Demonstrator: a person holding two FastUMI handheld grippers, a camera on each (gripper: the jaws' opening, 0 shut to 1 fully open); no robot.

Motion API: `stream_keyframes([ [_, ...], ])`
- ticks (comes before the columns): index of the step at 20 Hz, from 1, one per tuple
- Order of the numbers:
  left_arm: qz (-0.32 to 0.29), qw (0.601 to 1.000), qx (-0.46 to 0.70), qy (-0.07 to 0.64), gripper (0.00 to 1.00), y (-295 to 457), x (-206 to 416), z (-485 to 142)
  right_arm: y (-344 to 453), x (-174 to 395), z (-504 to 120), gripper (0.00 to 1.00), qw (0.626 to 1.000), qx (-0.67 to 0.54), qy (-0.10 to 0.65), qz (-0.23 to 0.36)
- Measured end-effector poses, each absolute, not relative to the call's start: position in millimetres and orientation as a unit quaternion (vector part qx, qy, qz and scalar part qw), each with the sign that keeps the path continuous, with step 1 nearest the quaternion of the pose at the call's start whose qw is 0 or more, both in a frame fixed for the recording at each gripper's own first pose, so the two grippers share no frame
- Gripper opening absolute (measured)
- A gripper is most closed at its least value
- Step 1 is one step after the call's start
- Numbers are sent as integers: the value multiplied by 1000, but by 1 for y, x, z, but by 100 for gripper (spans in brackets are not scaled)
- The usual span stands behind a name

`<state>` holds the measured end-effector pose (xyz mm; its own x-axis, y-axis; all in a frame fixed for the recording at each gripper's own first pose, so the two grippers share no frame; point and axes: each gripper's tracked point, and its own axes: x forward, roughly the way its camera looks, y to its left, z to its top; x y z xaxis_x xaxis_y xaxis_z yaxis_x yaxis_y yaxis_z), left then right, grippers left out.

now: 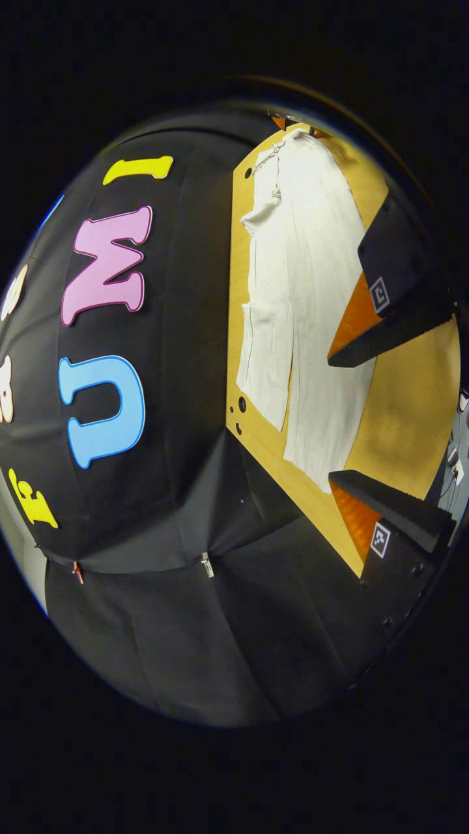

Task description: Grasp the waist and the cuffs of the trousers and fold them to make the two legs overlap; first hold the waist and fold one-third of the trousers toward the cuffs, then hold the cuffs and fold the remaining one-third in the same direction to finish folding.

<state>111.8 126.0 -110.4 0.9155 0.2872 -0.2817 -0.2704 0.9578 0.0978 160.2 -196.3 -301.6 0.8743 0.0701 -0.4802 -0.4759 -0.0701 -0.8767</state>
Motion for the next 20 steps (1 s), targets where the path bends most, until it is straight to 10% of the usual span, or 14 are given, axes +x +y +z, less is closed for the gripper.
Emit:
stream_keyframes([
  [6, 159, 970, 30, 181, 100, 136, 101, -134, -210, 181, -313, 77, 690, -677, 183, 179],
  [11, 180, 962, 20, 205, 100, 169, 99, -154, -211, 176, -329, 21, 697, -648, 233, 199],
  [20, 69, 879, 367, 296, 98, 272, 170, -218, -193, 163, -324, 5, 722, -554, 301, 284],
])
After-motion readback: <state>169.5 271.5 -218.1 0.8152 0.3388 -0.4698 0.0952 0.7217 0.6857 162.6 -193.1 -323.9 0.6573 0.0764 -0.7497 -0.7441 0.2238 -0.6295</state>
